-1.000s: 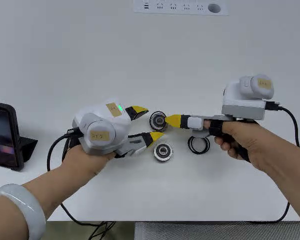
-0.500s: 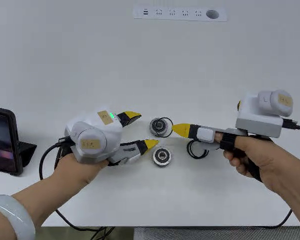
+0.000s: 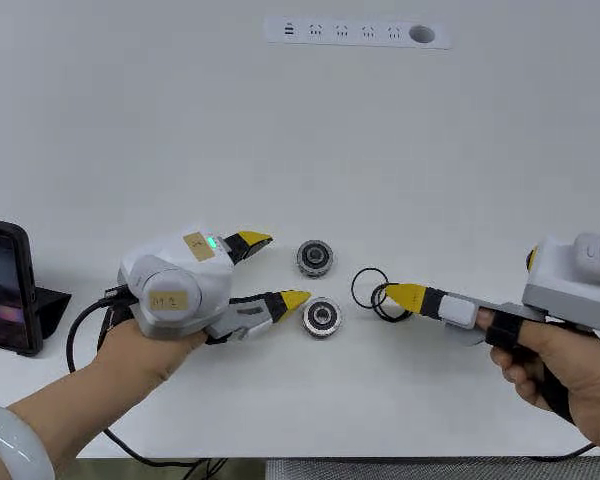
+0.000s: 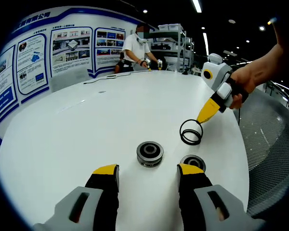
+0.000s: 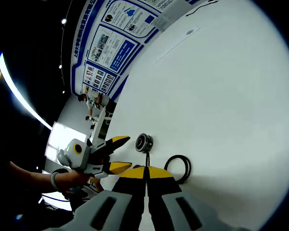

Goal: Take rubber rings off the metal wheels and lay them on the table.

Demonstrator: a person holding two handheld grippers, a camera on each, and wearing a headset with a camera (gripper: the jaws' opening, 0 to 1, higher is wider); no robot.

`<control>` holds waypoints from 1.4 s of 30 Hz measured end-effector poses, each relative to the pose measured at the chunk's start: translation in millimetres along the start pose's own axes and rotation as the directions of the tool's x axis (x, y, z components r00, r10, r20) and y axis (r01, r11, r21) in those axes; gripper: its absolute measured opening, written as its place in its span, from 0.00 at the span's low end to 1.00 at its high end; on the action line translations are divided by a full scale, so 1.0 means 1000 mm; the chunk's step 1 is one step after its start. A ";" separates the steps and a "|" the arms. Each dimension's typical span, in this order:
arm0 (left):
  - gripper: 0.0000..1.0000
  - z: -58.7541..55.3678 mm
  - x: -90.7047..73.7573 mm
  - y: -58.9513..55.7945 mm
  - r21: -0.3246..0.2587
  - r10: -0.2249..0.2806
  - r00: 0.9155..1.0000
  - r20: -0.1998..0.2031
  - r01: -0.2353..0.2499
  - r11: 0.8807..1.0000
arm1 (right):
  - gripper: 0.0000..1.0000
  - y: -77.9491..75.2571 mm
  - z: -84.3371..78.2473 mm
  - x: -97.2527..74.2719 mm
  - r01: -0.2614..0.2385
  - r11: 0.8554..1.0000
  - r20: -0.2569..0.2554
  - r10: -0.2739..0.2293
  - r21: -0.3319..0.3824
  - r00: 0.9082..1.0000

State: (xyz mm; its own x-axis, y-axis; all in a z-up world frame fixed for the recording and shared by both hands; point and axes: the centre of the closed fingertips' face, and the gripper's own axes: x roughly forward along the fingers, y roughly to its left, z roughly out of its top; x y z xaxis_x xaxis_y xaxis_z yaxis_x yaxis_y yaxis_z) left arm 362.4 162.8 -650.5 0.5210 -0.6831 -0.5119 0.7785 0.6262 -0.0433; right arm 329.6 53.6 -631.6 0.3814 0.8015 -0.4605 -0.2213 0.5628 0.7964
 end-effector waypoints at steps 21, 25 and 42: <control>0.49 -0.007 -0.006 0.000 -0.010 0.010 1.000 -0.015 -0.010 1.000 | 0.10 -0.031 -0.004 -0.010 0.104 0.994 0.007 -0.104 -0.034 0.995; 0.49 -0.008 -0.007 -0.001 -0.016 0.009 1.000 -0.015 -0.009 1.000 | 0.13 -0.032 -0.005 -0.010 0.119 0.990 -0.003 -0.120 -0.073 0.993; 0.52 -0.010 -0.026 -0.009 -0.042 0.000 1.000 -0.003 0.000 0.999 | 0.29 -0.013 -0.007 -0.016 0.099 0.960 0.015 -0.099 -0.263 0.995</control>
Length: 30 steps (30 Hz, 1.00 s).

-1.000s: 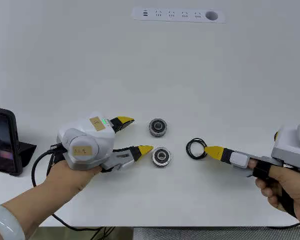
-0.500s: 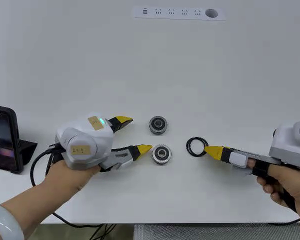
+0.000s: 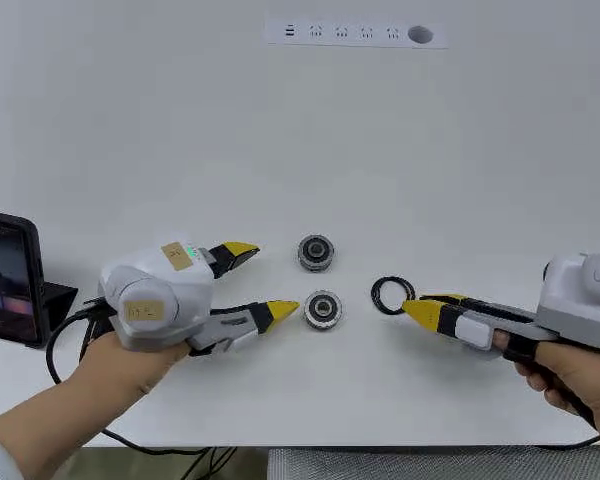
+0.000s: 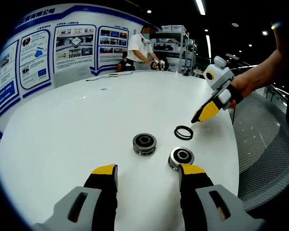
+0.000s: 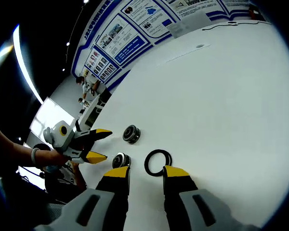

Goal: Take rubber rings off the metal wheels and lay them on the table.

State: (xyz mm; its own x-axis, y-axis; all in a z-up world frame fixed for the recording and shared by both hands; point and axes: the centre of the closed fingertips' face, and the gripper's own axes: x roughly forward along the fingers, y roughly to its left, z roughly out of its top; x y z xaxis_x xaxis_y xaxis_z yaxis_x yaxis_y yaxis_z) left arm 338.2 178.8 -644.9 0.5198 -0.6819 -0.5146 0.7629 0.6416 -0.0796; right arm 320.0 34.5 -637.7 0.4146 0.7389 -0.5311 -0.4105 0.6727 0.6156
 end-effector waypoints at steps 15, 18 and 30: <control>0.57 -0.001 -0.026 -0.019 -0.037 -0.012 1.000 0.023 0.013 0.999 | 0.47 0.008 -0.012 -0.005 0.026 0.978 -0.025 -0.032 -0.207 0.999; 0.59 -0.003 -0.034 -0.024 -0.032 -0.012 1.000 0.027 0.013 0.999 | 0.50 0.008 -0.018 -0.008 0.057 0.960 -0.029 -0.067 -0.274 0.997; 0.66 -0.017 -0.061 -0.028 -0.058 0.041 0.999 0.026 -0.039 0.998 | 0.62 0.007 -0.031 -0.023 0.123 0.907 -0.020 -0.143 -0.402 0.990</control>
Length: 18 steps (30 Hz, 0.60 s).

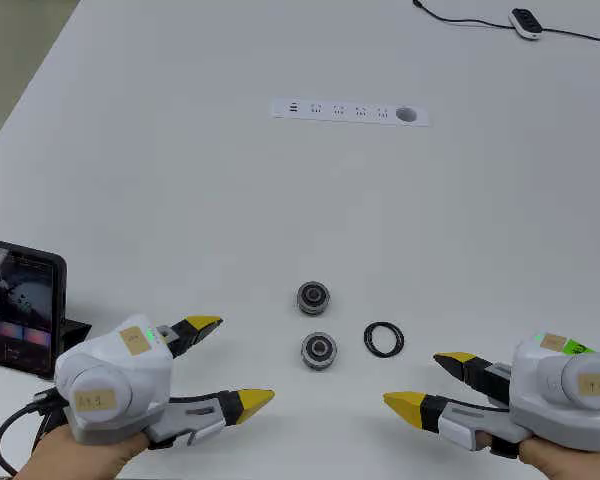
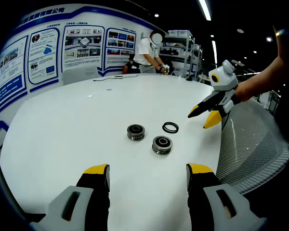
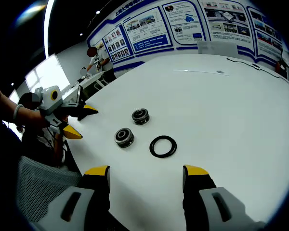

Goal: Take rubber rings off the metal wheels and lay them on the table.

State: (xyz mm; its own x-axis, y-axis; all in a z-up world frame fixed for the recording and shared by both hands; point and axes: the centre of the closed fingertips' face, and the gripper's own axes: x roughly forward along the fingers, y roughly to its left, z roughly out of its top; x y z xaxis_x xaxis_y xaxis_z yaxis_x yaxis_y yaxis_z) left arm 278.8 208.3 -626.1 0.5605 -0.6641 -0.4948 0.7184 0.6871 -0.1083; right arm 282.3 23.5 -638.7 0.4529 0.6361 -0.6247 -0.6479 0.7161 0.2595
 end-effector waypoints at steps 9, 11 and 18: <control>0.70 -0.008 -0.013 -0.005 -0.003 0.007 1.000 0.001 -0.007 1.000 | 0.77 0.012 -0.006 -0.003 0.036 0.993 -0.006 -0.036 -0.111 0.999; 0.71 -0.007 -0.016 -0.005 0.000 0.010 1.000 0.004 -0.010 1.000 | 0.78 0.015 -0.007 -0.003 0.033 0.991 -0.011 -0.035 -0.130 0.999; 0.74 -0.007 -0.019 -0.004 -0.004 0.015 1.000 0.024 -0.015 1.000 | 0.83 0.018 -0.013 -0.009 0.051 0.983 -0.021 -0.055 -0.177 0.998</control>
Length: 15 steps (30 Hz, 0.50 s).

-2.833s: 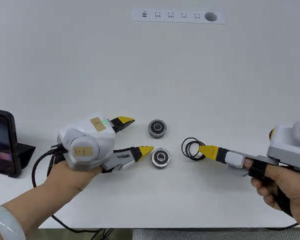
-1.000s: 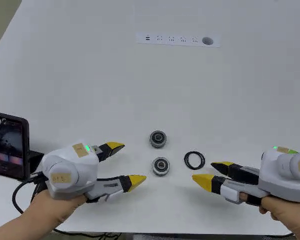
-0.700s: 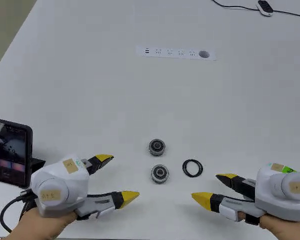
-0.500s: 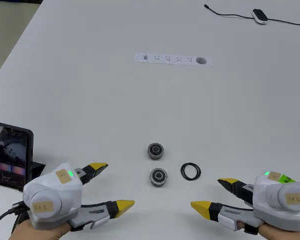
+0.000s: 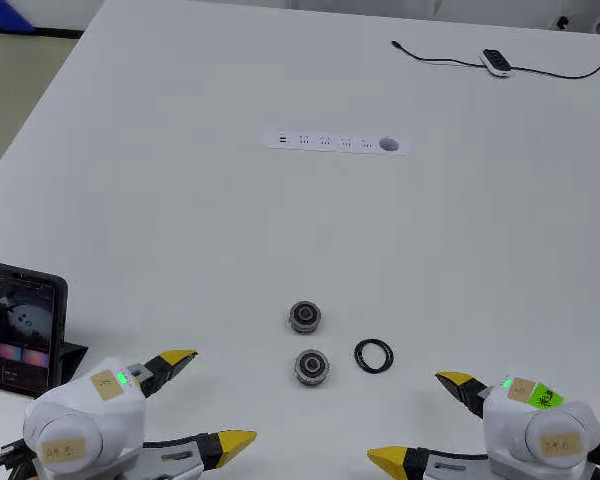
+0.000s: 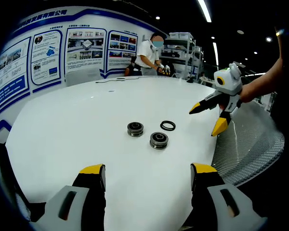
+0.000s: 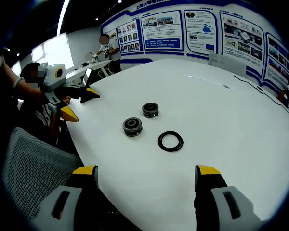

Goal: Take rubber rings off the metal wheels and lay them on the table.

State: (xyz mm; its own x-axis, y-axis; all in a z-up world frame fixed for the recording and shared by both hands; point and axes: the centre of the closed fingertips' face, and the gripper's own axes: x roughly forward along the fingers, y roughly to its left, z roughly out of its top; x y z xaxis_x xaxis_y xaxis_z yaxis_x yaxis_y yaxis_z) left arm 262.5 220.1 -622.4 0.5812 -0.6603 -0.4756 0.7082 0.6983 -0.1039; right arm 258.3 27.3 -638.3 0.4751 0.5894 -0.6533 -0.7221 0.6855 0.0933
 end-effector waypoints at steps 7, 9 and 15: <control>0.76 -0.005 -0.004 -0.002 -0.010 0.006 1.000 0.001 -0.006 1.000 | 0.88 -0.004 0.001 -0.006 0.045 0.999 0.020 -0.044 -0.015 0.999; 0.76 -0.007 -0.006 -0.003 -0.011 0.007 1.000 -0.003 -0.007 1.000 | 0.89 -0.006 0.003 -0.006 0.059 0.998 0.027 -0.059 -0.015 0.998; 0.77 -0.007 -0.011 0.001 -0.010 0.023 1.000 0.004 -0.022 1.000 | 0.94 -0.010 0.009 -0.007 0.083 0.996 0.050 -0.082 -0.020 0.995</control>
State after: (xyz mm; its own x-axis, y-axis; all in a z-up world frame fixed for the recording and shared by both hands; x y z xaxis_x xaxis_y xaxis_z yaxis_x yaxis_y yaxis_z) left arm 253.6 229.7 -623.2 0.5986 -0.6455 -0.4744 0.6909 0.7157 -0.1020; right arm 266.7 20.1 -627.9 0.5569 0.5521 -0.6205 -0.6904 0.7231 0.0238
